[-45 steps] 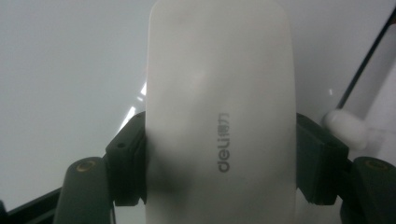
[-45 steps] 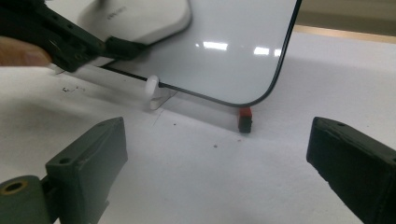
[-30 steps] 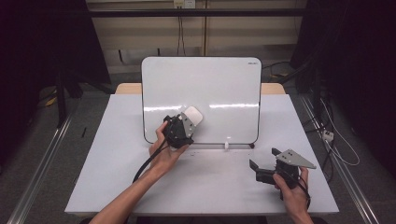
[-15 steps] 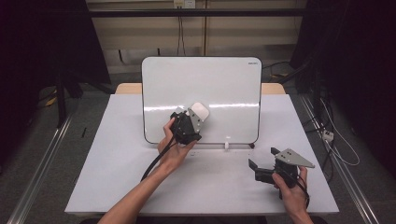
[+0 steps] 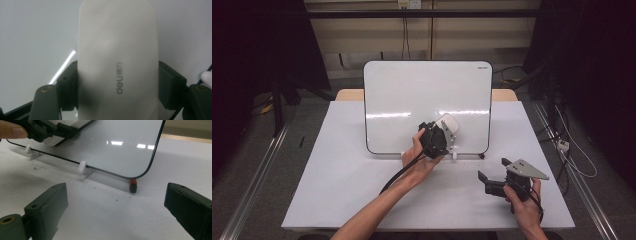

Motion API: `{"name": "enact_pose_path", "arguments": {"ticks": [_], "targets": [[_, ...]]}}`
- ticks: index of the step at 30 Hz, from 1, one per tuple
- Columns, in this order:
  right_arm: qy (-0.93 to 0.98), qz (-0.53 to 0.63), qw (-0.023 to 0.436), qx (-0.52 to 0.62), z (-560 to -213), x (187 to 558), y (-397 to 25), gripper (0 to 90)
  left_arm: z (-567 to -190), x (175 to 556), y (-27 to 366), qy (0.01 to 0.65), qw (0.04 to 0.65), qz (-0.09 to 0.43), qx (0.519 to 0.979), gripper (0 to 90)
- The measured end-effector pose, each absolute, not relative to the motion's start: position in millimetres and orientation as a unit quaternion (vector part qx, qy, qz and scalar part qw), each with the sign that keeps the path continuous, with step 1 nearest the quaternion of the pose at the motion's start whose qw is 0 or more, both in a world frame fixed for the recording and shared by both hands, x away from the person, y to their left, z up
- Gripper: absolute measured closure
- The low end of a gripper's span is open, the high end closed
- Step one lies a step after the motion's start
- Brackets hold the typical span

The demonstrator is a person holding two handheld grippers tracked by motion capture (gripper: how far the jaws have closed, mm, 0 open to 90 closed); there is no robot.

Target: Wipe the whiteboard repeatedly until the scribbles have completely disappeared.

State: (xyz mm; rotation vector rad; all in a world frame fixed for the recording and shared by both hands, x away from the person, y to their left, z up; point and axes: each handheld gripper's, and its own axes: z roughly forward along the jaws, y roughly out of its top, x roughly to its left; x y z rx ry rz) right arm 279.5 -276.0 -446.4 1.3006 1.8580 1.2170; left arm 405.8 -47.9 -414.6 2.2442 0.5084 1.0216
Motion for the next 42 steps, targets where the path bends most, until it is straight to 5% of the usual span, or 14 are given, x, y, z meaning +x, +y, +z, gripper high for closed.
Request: {"name": "enact_pose_path", "arguments": {"ticks": [14, 42], "targets": [[0.693, 0.456, 0.278, 0.484, -446.2, 278.5, -277.2, 5.2, -427.2, 390.1, -103.7, 0.137, 0.29, 0.385, 0.866, 31.0], [0.69, 0.453, 0.283, 0.49, -446.4, 276.1, -279.2, 5.3, -403.6, 418.7, -13.8, 0.23, 0.324, 0.378, 0.836, 31.0]]}}
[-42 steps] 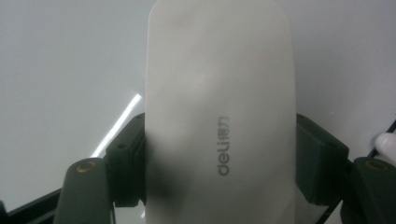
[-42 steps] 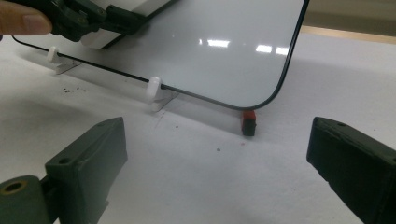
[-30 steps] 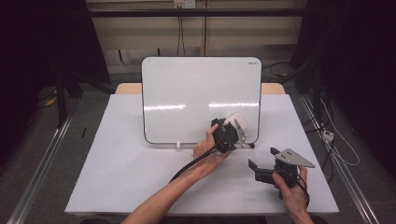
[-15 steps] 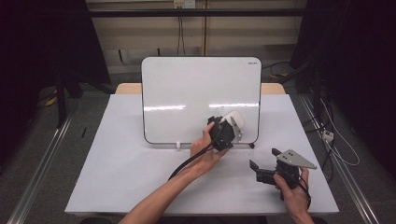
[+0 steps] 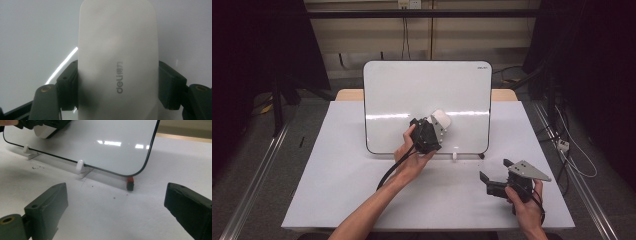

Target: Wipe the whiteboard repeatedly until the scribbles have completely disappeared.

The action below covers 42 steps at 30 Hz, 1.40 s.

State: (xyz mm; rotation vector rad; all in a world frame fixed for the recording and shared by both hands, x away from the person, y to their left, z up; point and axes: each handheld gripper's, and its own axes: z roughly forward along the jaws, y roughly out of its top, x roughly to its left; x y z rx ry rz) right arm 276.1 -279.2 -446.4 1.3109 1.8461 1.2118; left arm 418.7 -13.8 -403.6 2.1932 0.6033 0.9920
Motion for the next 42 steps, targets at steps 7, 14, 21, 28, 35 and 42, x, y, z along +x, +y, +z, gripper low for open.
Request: {"name": "enact_pose_path", "arguments": {"ticks": [7, 14, 21, 28, 35, 42], "targets": [[0.69, 0.452, 0.283, 0.49, -446.5, 276.1, -279.2, 5.3, -398.3, 425.9, 15.8, 0.257, 0.329, 0.377, 0.827, 31.0], [0.69, 0.451, 0.284, 0.49, -446.4, 276.2, -278.7, 5.3, -395.0, 431.0, 39.6, 0.28, 0.335, 0.374, 0.818, 31.0], [0.69, 0.451, 0.284, 0.49, -446.5, 276.4, -278.7, 5.3, -392.5, 435.5, 58.1, 0.297, 0.341, 0.373, 0.81, 31.0], [0.69, 0.45, 0.284, 0.49, -446.6, 276.8, -278.3, 5.3, -390.4, 438.8, 76.1, 0.313, 0.346, 0.363, 0.806, 31.0], [0.689, 0.451, 0.283, 0.492, -446.7, 278.0, -278.2, 5.2, -389.0, 439.5, 88.6, 0.315, 0.354, 0.356, 0.805, 31.1], [0.689, 0.45, 0.283, 0.492, -446.1, 278.9, -275.9, 5.3, -387.4, 439.8, 95.8, 0.314, 0.367, 0.339, 0.807, 31.2]]}}
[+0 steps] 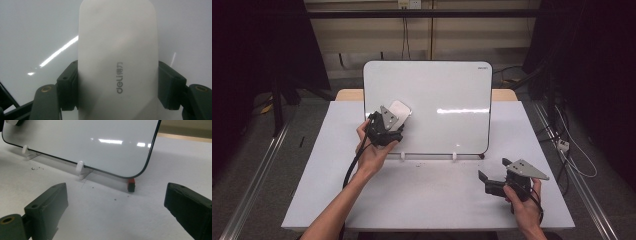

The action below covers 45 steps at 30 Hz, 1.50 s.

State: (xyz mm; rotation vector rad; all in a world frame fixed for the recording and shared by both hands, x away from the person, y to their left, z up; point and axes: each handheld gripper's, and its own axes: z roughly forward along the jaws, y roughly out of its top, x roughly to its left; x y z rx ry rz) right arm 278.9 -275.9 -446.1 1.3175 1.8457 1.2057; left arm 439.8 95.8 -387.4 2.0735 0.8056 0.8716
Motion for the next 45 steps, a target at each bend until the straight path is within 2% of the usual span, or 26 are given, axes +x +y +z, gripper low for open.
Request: {"name": "enact_pose_path", "arguments": {"ticks": [18, 45], "targets": [[0.691, 0.452, 0.282, 0.489, -446.1, 279.9, -275.8, 5.3, -368.6, 427.7, 103.6, 0.31, 0.408, 0.323, 0.795, 31.2], [0.693, 0.448, 0.28, 0.491, -447.7, 285.5, -271.2, 5.3, -366.8, 403.0, 143.9, 0.326, 0.401, 0.318, 0.795, 31.1]]}}
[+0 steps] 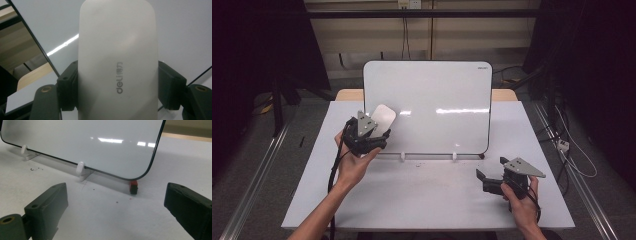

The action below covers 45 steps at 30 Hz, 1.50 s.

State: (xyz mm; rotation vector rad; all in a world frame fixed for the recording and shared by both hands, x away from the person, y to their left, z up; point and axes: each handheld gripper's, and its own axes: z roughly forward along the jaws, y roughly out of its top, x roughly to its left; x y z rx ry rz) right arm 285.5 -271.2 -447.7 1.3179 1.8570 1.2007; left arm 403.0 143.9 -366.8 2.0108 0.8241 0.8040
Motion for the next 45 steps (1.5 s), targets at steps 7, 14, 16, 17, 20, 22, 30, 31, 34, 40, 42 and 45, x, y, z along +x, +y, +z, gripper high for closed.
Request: {"name": "enact_pose_path", "arguments": {"ticks": [7, 14, 16, 17, 20, 22, 30, 31, 34, 40, 42, 45], "targets": [[0.693, 0.45, 0.28, 0.488, -447.5, 284.8, -271.1, 5.3, -373.5, 399.1, 144.9, 0.33, 0.389, 0.318, 0.799, 31.1], [0.692, 0.453, 0.281, 0.487, -448.1, 283.7, -275.4, 5.4, -383.0, 402.4, 142.6, 0.329, 0.372, 0.323, 0.806, 31.1], [0.692, 0.454, 0.279, 0.487, -448.1, 283.4, -275.5, 5.4, -385.3, 403.9, 141.5, 0.324, 0.367, 0.328, 0.808, 31.1], [0.692, 0.454, 0.279, 0.486, -448.0, 283.3, -275.6, 5.3, -387.1, 405.2, 140.4, 0.32, 0.365, 0.33, 0.81, 31.1], [0.693, 0.454, 0.279, 0.486, -447.7, 283.3, -275.2, 5.2, -393.1, 409.0, 136.7, 0.318, 0.358, 0.331, 0.813, 31.1], [0.694, 0.454, 0.279, 0.484, -447.8, 283.6, -274.2, 5.2, -394.8, 409.5, 135.5, 0.314, 0.359, 0.336, 0.812, 31.1], [0.695, 0.453, 0.278, 0.483, -448.0, 283.3, -274.1, 5.2, -406.1, 413.8, 126.1, 0.3, 0.338, 0.337, 0.826, 31.1], [0.695, 0.453, 0.278, 0.485, -448.1, 283.4, -274.7, 5.2, -407.4, 414.9, 125.6, 0.3, 0.336, 0.337, 0.827, 31.1], [0.694, 0.454, 0.278, 0.485, -448.1, 283.5, -274.7, 5.2, -411.4, 415.2, 122.6, 0.3, 0.326, 0.348, 0.826, 31.1], [0.696, 0.454, 0.276, 0.483, -448.5, 283.4, -273.9, 5.3, -415.2, 416.3, 118.4, 0.299, 0.319, 0.358, 0.825, 31.0], [0.696, 0.455, 0.276, 0.482, -448.2, 282.9, -274.2, 5.3, -415.5, 415.8, 118.3, 0.299, 0.318, 0.36, 0.824, 30.9], [0.695, 0.455, 0.276, 0.484, -448.4, 282.9, -275.0, 5.3, -415.4, 416.1, 118.3, 0.301, 0.319, 0.358, 0.824, 30.9]]}}
